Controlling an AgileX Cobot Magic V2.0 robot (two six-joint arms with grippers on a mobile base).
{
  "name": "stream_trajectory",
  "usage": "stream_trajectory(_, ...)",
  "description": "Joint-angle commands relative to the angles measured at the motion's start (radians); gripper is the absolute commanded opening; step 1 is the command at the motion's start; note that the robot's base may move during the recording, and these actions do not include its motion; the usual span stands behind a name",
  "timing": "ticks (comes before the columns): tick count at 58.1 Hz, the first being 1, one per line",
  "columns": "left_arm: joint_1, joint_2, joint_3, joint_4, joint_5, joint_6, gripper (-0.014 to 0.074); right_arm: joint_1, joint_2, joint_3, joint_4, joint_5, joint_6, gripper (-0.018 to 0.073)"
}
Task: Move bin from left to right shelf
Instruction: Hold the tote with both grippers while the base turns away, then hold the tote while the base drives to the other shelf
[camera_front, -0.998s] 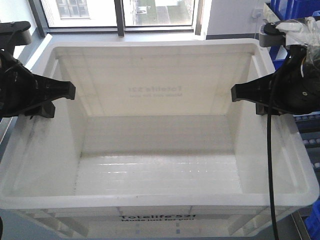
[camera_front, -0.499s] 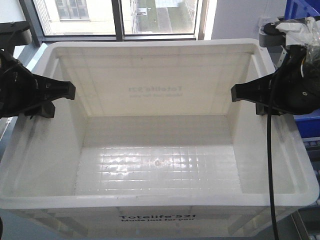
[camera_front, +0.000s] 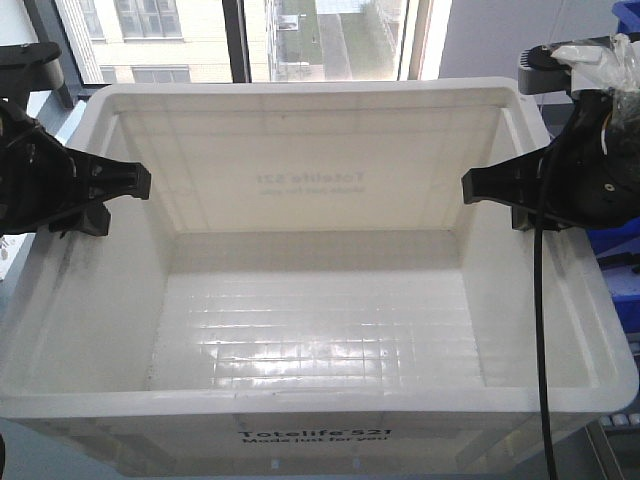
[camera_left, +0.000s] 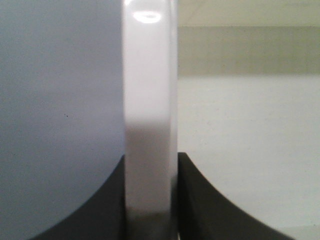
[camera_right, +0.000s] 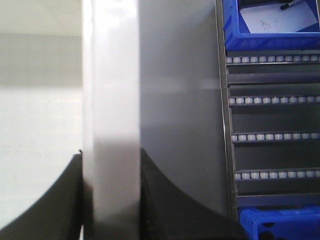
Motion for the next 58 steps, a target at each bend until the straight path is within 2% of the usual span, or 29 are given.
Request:
stream_trajectory(1,-0.005,-0.039,-0.036,0.017,-0.052,0.001,-0.0006,-0.005,-0.041,-0.042,-0.056,-0.083,0.019,0.0002)
stream_trajectory(58,-0.005,-0.039,-0.036,0.017,-0.053,0.001,-0.0006,-0.005,-0.041,-0.042,-0.056,-0.083,0.019,0.0002)
